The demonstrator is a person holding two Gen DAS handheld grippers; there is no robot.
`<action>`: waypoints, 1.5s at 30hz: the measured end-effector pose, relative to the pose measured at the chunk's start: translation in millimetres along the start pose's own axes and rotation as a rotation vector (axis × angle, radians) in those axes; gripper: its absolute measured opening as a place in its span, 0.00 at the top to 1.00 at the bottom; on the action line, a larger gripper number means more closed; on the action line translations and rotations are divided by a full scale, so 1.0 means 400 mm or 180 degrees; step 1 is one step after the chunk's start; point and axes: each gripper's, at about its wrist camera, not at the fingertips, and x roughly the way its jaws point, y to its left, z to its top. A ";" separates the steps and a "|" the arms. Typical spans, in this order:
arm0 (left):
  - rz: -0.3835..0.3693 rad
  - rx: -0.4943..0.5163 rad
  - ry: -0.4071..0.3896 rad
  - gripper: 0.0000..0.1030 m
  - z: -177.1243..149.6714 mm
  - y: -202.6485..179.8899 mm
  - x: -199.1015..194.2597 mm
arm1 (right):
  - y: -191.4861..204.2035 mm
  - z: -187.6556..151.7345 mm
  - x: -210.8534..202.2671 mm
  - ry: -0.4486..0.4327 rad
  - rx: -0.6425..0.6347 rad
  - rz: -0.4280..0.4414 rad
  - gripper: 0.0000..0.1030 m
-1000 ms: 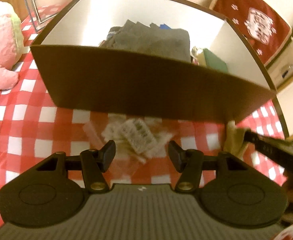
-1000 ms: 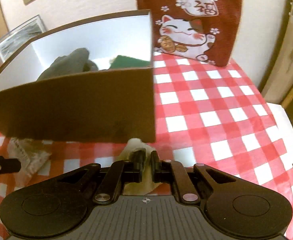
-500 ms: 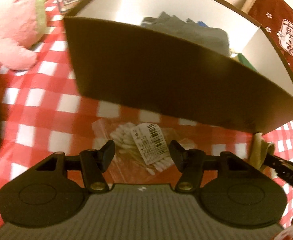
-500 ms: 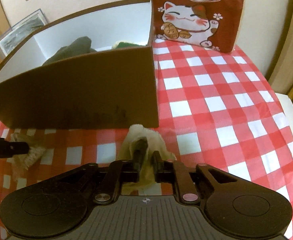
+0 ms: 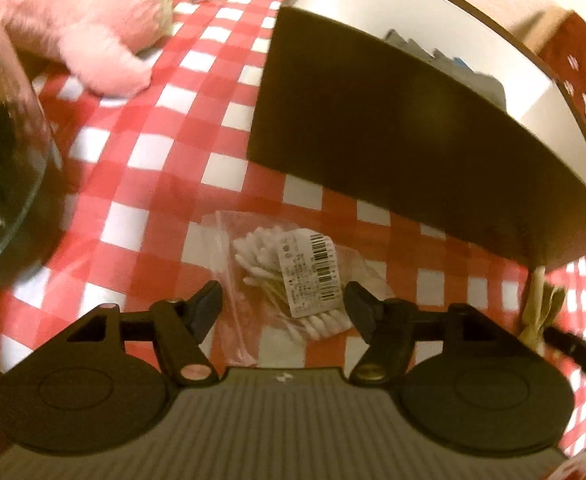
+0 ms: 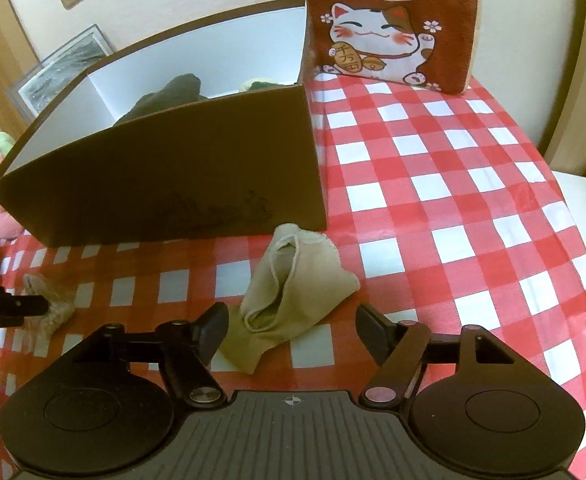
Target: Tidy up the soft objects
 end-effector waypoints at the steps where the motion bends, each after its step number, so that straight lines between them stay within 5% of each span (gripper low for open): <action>1: -0.0034 -0.0068 0.0020 0.34 0.005 0.002 0.005 | 0.001 0.001 0.000 0.0001 -0.0001 0.0001 0.31; 7: -0.0022 -0.0116 -0.0020 0.30 0.030 -0.020 0.033 | 0.003 0.008 0.001 -0.0016 -0.0010 -0.0001 0.29; 10: -0.0090 -0.0016 -0.0090 0.43 0.030 -0.032 0.036 | 0.007 0.011 0.003 -0.0015 -0.0015 0.0021 0.27; 15: -0.0098 0.0234 -0.0217 0.51 0.021 -0.046 0.022 | 0.018 0.017 0.019 0.0000 -0.0069 0.0029 0.25; 19: -0.0168 0.0302 -0.0267 0.72 0.022 -0.034 -0.006 | 0.023 0.022 0.042 0.0019 -0.0100 0.0024 0.24; 28: -0.0521 0.0591 -0.0007 0.91 -0.006 -0.010 -0.055 | 0.030 0.023 0.091 -0.0055 -0.0255 -0.0202 0.25; 29: -0.0526 0.0633 0.0006 0.92 -0.014 -0.012 -0.059 | 0.032 0.021 0.093 -0.0090 -0.0333 -0.0201 0.31; 30: -0.0515 0.0671 0.0019 0.92 -0.021 -0.016 -0.062 | 0.036 0.019 0.095 -0.0111 -0.0418 -0.0222 0.46; 32: -0.0496 0.0687 0.0014 0.92 -0.033 -0.020 -0.066 | 0.053 0.014 0.097 -0.0136 -0.0661 -0.0361 0.60; 36: -0.0440 0.0553 0.0025 0.87 -0.044 -0.019 -0.051 | 0.058 0.002 0.082 -0.0152 -0.0679 -0.0162 0.89; 40: -0.0267 0.0400 0.0084 0.71 -0.050 -0.011 -0.027 | 0.092 -0.025 0.072 -0.0049 -0.0812 0.0117 0.91; 45: -0.0445 -0.0100 0.0144 0.56 -0.036 0.011 -0.017 | 0.136 -0.052 0.062 -0.0010 -0.0899 0.0212 0.91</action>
